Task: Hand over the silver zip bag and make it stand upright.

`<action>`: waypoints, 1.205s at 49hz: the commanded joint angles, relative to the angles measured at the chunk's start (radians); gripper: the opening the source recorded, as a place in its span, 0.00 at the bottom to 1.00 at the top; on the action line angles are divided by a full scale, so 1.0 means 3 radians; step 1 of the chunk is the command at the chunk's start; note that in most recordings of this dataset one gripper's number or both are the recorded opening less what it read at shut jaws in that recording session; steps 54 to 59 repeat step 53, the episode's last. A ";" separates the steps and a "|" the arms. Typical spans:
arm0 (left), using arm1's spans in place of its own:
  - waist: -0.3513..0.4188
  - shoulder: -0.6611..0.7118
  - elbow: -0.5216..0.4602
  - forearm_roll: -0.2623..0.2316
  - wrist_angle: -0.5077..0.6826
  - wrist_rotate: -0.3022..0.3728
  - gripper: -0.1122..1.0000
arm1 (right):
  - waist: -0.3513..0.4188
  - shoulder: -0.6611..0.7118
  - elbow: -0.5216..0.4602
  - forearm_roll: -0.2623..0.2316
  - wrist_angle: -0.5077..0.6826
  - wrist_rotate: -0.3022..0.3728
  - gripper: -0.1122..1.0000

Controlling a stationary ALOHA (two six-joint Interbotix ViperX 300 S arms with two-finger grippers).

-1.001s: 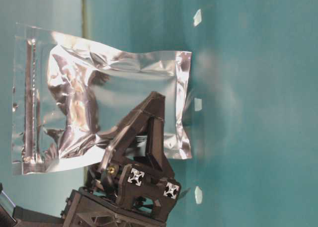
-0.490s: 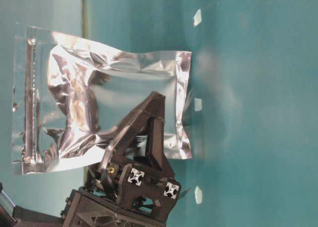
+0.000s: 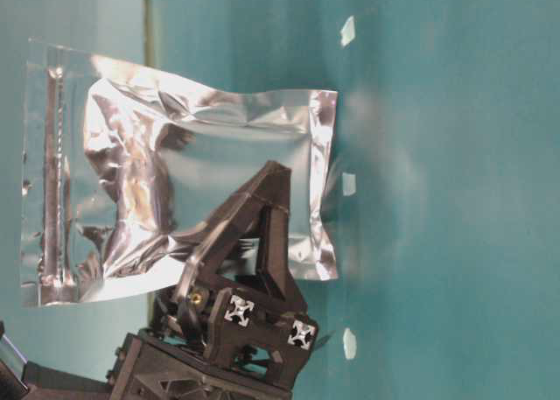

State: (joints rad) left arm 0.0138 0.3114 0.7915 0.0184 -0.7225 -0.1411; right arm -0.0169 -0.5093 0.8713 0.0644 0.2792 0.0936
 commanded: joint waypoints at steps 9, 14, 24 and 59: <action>-0.0041 -0.0020 -0.0020 0.0010 0.0005 -0.0010 0.36 | 0.0005 -0.0026 -0.0026 0.0005 -0.0031 0.0026 0.93; -0.0041 -0.0020 -0.0020 0.0010 0.0010 -0.0010 0.36 | 0.0010 -0.0026 -0.0015 0.0005 -0.0031 0.0026 0.93; -0.0051 -0.0020 -0.0020 0.0010 0.0010 -0.0010 0.36 | 0.0010 -0.0026 0.0005 0.0005 -0.0056 0.0026 0.93; -0.0077 -0.0020 -0.0020 0.0010 0.0005 -0.0015 0.36 | 0.0010 -0.0026 0.0046 0.0005 -0.0179 0.0026 0.93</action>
